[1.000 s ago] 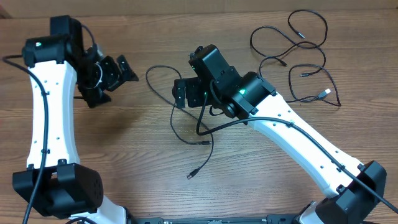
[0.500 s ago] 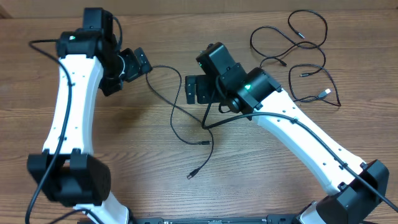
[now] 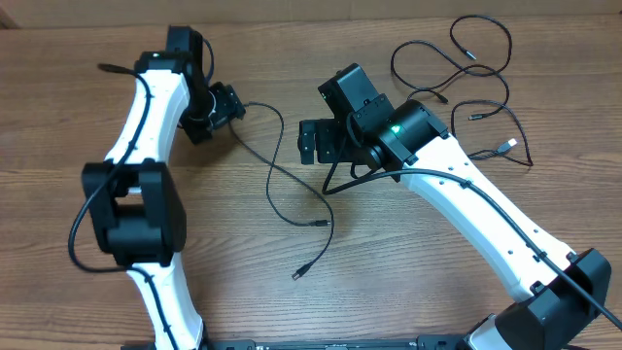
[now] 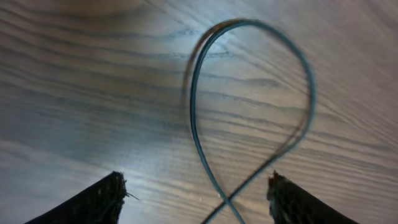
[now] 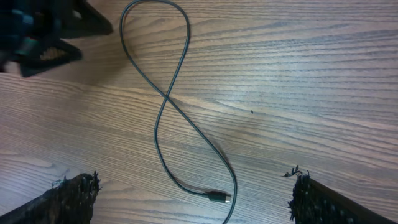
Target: Untangle cables
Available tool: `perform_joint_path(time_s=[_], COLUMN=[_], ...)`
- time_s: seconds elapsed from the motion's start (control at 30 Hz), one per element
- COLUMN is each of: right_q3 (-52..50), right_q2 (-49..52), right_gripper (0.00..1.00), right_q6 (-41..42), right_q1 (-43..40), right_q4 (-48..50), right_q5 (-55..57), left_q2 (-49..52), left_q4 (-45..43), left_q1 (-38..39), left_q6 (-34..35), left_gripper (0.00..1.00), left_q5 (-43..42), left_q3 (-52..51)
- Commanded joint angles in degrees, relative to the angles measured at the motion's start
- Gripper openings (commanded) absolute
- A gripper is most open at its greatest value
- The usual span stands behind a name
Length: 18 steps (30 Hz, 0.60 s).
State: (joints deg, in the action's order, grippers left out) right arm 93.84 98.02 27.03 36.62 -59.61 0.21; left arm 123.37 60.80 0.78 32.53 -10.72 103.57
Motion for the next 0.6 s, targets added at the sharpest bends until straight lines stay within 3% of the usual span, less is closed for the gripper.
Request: perform_joint_path(time_s=[0.0,0.13,0.33,0.43,0.53,0.57], right_q3=[-0.13,-0.13,-0.13,-0.13,-0.13,-0.13], right_q2=[0.07,0.07,0.07,0.07,0.07,0.07], right_gripper=[1.00,1.00,1.00,1.00,1.00,1.00], right_q6=[0.22,0.22,0.22,0.22,0.22,0.22], right_q1=[0.00,0.00,0.00,0.00,0.00,0.00], right_q4=[0.09,0.11,0.11,0.11,0.11,0.09], right_q5=[-0.35,-0.35,-0.33,-0.33,-0.33,-0.33], left_q2=[3.89,7.19,10.36,10.40,10.40,10.40], left_q4=[-0.09,-0.96,-1.22,-1.49,-1.51,-1.49], left_q1=[0.83,1.46,2.49,2.69,2.67,2.67], left_q6=[4.17,5.03,5.01,4.98,4.98,4.98], left_gripper=[0.73,0.68,0.49,0.34,0.04,0.04], left_q5=[-0.85,-0.74,-0.68,-0.66,-0.68,-0.70], left_q3=[-0.24,-0.24,-0.24,-0.24,-0.24,-0.24])
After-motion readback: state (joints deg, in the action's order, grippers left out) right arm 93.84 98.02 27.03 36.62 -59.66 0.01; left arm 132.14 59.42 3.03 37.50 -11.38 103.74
